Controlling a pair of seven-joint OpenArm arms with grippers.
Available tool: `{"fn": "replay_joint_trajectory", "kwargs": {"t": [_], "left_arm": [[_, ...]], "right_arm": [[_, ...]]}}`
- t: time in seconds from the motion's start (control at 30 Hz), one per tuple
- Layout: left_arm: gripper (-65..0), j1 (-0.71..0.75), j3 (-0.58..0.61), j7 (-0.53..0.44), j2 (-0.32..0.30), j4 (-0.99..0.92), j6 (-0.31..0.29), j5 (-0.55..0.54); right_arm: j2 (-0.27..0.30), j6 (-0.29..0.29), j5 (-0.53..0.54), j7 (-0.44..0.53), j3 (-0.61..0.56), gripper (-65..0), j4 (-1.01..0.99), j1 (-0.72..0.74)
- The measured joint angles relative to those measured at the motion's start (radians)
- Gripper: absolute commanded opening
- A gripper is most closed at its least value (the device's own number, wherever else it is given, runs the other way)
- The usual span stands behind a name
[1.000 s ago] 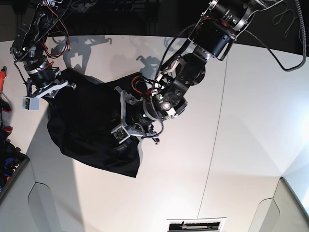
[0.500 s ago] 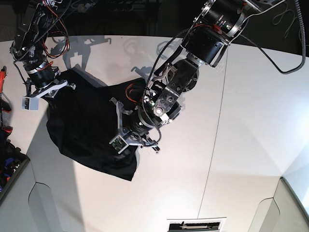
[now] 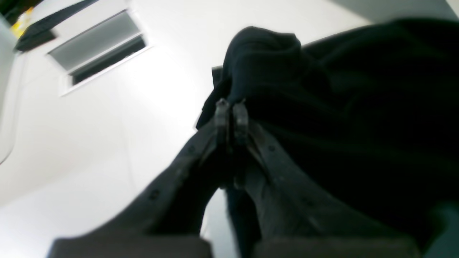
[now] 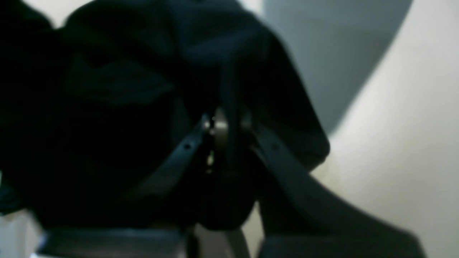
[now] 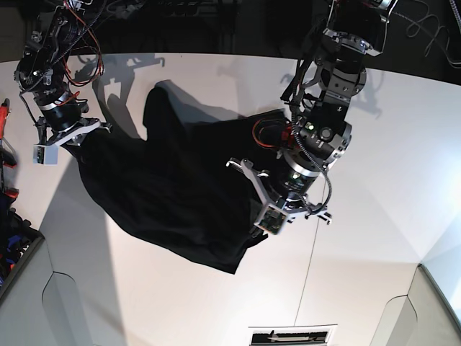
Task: Layout the t-shirt on the table in an organized manner, then fold the t-shirt properly
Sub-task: 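Move the left gripper to the shirt's middle and grasp the fabric, then pull the grasped fabric with the left gripper away from the right gripper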
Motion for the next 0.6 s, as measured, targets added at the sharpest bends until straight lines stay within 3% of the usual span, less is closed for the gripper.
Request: {"fn": "replay_joint_trajectory", "kwargs": {"t": [0.1,0.17,0.33,0.6], "left_arm": [[-65.0,0.059,-0.095,0.005,0.000,0.071,-0.004,-0.034],[-65.0,0.085,-0.159,0.009,0.000,0.119,-0.012,-0.088],[-65.0,0.103,-0.248,0.021,-0.001,0.186,-0.078,-0.231],[-65.0,0.103,-0.273,0.044,-0.023,0.186,-0.086,-0.249]], "right_arm": [[0.000,-0.008,-0.002,0.002,0.000,-40.8,0.000,0.000],[0.000,-0.008,-0.001,0.004,0.000,-35.2,0.000,0.000],[0.000,-0.008,0.001,0.032,0.008,-34.6,0.000,0.000],[-0.002,-0.007,0.137,0.034,0.219,-34.7,0.000,0.039]]}}
